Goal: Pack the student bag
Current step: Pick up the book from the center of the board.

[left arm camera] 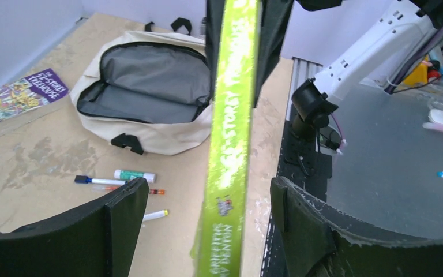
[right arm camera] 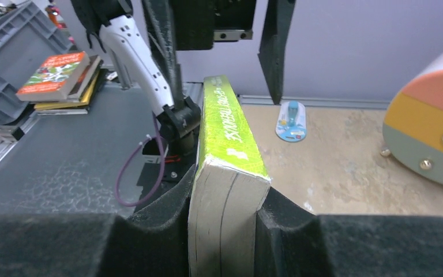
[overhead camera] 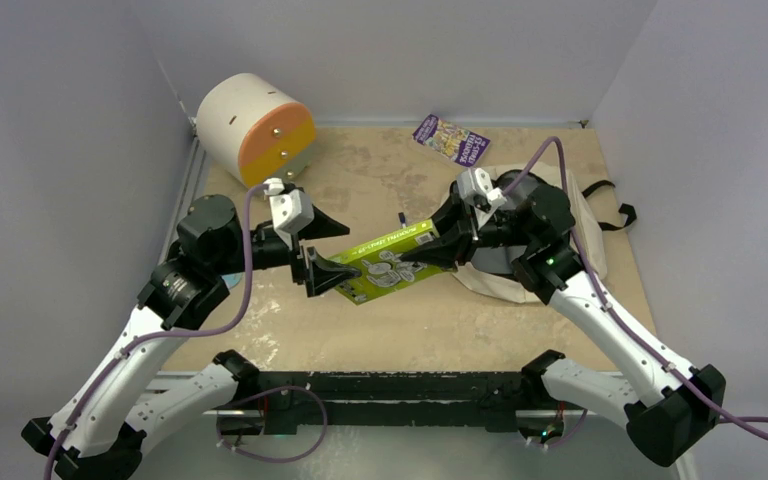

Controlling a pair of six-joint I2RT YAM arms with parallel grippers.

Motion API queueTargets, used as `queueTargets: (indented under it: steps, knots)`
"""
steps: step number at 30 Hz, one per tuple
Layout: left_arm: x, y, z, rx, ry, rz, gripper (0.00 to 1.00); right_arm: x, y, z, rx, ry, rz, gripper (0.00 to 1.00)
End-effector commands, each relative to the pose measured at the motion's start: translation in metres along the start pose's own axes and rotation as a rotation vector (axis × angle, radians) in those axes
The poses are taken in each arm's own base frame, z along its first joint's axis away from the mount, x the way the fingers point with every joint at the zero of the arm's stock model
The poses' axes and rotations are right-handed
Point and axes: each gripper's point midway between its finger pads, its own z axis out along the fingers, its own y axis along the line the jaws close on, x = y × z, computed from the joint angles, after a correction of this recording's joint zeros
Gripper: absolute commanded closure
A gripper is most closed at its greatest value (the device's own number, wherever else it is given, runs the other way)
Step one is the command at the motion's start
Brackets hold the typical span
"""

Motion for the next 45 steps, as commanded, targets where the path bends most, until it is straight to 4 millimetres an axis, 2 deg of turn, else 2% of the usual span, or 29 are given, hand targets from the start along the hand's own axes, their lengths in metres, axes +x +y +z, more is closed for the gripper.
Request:
queueTargets:
  steps: [1, 11, 15, 19, 25, 33, 37, 42, 45]
  knots:
    - [-0.019, 0.014, -0.002, -0.092, -0.092, 0.026, 0.23, -0.048, 0.03, -0.004, -0.089, -0.097, -0.156, 1.0]
    - [-0.017, -0.006, 0.007, 0.054, -0.102, -0.004, 0.22, -0.082, 0.022, -0.008, 0.032, -0.247, -0.101, 1.0]
    - [-0.026, -0.015, 0.006, 0.1, -0.152, -0.007, 0.25, -0.095, 0.021, -0.012, 0.066, -0.331, -0.063, 1.0]
    - [-0.033, -0.022, 0.007, 0.146, -0.188, -0.019, 0.27, -0.104, 0.029, -0.016, 0.051, -0.397, -0.035, 1.0]
    - [-0.042, -0.03, 0.009, 0.209, -0.242, -0.031, 0.35, -0.106, 0.036, -0.017, 0.009, -0.442, 0.016, 1.0]
    - [-0.038, -0.032, 0.014, 0.252, -0.263, -0.091, 0.45, -0.106, 0.037, -0.02, 0.008, -0.481, 0.046, 1.0]
    - [-0.038, -0.031, 0.016, 0.259, -0.266, -0.101, 0.57, -0.105, 0.036, -0.021, 0.012, -0.498, 0.063, 1.0]
    - [-0.035, -0.031, 0.018, 0.278, -0.256, -0.113, 0.61, -0.104, 0.034, -0.022, 0.019, -0.508, 0.073, 1.0]
    - [-0.032, -0.031, 0.02, 0.283, -0.247, -0.122, 0.68, -0.103, 0.032, -0.022, 0.026, -0.512, 0.076, 1.0]
